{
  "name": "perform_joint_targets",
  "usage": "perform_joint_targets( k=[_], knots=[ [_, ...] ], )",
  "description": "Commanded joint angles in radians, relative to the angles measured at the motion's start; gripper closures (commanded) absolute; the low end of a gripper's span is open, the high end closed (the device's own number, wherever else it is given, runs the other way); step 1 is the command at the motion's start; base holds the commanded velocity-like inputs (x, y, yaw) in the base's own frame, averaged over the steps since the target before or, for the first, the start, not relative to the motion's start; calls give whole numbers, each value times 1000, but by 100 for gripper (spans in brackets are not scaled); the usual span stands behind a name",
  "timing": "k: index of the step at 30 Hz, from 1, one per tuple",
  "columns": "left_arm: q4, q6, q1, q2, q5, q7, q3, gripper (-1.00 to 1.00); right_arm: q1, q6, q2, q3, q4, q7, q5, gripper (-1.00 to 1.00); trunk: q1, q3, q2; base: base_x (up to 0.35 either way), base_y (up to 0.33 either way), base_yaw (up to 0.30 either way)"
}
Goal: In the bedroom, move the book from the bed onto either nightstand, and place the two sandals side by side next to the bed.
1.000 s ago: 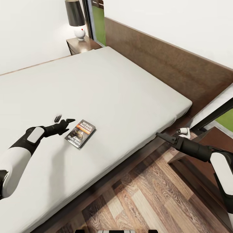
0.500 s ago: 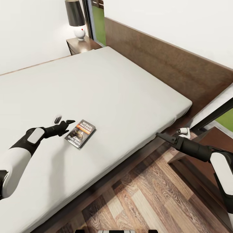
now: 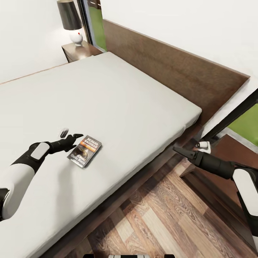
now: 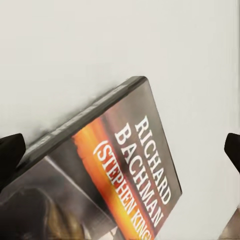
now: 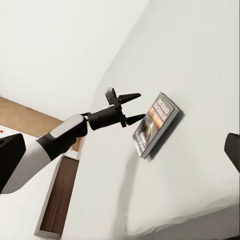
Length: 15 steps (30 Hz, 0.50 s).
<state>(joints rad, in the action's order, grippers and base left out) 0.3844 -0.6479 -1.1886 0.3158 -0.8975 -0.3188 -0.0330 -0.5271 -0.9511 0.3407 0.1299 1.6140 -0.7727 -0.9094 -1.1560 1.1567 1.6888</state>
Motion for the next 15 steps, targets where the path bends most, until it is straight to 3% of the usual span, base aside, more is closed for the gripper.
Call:
perform_joint_targets(
  k=[1, 7, 15],
  knots=[
    [-1, -3, 0, 1, -5, -2, -4, -100, -1, -5, 0, 1, 0, -3, 1, -100, 0, 1, 0, 0, 0, -244],
    [-1, -3, 0, 1, -5, -2, -4, -100, -1, -5, 0, 1, 0, -3, 1, -100, 0, 1, 0, 0, 0, -164],
    [-1, -3, 0, 1, -5, -2, -4, -100, -1, -5, 0, 1, 0, -3, 1, -100, 0, 1, 0, 0, 0, -42]
  ],
)
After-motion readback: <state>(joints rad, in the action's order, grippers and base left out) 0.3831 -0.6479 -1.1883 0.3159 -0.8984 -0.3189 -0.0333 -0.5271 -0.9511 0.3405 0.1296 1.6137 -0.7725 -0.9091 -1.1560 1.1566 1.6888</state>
